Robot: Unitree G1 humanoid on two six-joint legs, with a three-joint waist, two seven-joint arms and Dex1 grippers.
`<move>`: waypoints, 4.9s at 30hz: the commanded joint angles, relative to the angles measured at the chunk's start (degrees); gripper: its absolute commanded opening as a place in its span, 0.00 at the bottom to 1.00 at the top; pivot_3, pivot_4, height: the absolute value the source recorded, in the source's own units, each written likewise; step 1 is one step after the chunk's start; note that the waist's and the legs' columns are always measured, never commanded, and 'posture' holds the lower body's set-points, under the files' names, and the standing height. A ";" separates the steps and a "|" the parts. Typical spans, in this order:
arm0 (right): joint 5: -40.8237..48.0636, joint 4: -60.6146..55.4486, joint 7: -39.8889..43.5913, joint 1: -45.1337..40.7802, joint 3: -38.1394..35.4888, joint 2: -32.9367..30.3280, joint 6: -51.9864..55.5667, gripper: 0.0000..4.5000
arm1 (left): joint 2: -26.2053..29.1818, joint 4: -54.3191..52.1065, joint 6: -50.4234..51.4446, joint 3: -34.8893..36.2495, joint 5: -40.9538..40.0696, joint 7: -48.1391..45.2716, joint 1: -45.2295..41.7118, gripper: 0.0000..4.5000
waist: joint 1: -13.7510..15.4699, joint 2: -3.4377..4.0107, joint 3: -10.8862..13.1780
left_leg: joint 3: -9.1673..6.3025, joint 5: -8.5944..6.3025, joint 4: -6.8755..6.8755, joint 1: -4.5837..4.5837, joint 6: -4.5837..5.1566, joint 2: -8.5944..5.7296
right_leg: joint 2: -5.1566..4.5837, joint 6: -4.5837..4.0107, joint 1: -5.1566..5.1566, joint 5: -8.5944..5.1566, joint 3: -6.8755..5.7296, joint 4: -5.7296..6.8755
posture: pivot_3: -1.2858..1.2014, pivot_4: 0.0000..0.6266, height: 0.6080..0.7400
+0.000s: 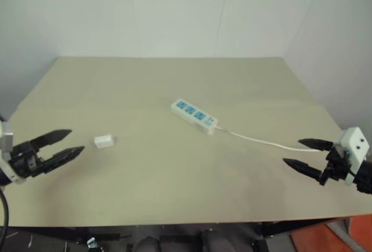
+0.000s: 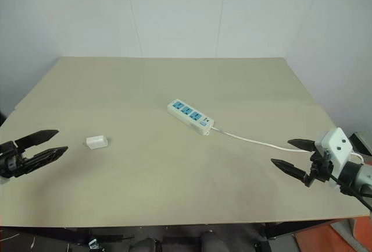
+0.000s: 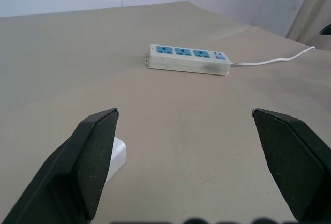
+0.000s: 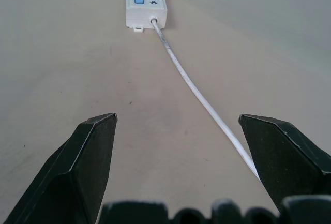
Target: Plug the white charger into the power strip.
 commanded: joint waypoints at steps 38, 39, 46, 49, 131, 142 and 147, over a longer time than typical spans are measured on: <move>-18.21 64.12 -5.05 -52.64 25.72 27.28 -30.31 0.98 | -7.65 -5.71 0.54 -17.75 1.22 6.00 -19.35 1.00 | -0.73 -0.02 0.01 | -0.12 0.01 0.05 -0.22 0.00 0.00 | 0.11 -0.41 -0.08 0.39 0.00 0.00 | 0.52 0.24 1.00; -18.54 65.88 -5.17 -53.56 25.75 27.78 -31.23 0.98 | -7.68 -5.54 0.54 -17.64 1.34 5.93 -19.16 1.00 | -0.78 -0.02 0.01 | -0.13 0.01 0.05 -0.22 0.00 0.00 | 0.11 -0.41 -0.09 0.39 0.00 0.01 | 0.52 0.24 1.00; -19.74 74.08 -4.32 -58.19 25.45 31.39 -34.37 0.98 | -7.38 -5.53 -0.59 -17.98 2.58 4.94 -16.94 1.00 | -1.29 -0.01 0.01 | -0.16 0.01 0.06 -0.11 0.01 0.00 | 0.11 -0.41 -0.01 0.40 -0.01 0.06 | 0.52 0.24 1.00; -20.67 76.02 -5.20 -59.75 25.69 33.10 -35.14 0.98 | -7.52 -5.82 -0.69 -17.82 2.38 5.02 -16.39 1.00 | -1.63 -0.01 0.02 | -0.17 0.01 0.06 -0.13 0.00 0.00 | 0.11 -0.41 -0.02 0.40 -0.01 0.05 | 0.52 0.24 1.00; -15.26 31.66 16.61 -33.74 37.65 29.99 -21.14 0.76 | 1.17 45.06 -15.75 -84.94 64.20 -19.77 -81.97 1.00 | -0.62 0.08 0.21 | -0.36 0.02 0.09 -0.45 0.02 -0.02 | 0.43 -0.03 -0.42 0.13 0.05 0.16 | 0.52 0.24 1.00; -15.81 32.56 14.84 -34.46 38.28 31.10 -22.32 0.76 | -1.92 46.43 -17.32 -87.55 62.00 -19.77 -79.05 1.00 | -0.64 0.07 0.21 | -0.37 0.02 0.14 -0.81 0.02 -0.01 | 0.42 -0.04 -0.78 0.15 0.06 0.28 | 0.52 0.24 1.00; -16.22 32.44 14.02 -34.45 38.56 31.19 -22.80 0.76 | -0.43 42.08 -17.41 -86.97 62.73 -19.77 -74.95 1.00 | -0.68 0.07 0.21 | -0.37 0.02 0.14 -0.75 0.02 -0.01 | 0.43 -0.04 -0.79 0.15 0.09 0.42 | 0.52 0.24 1.00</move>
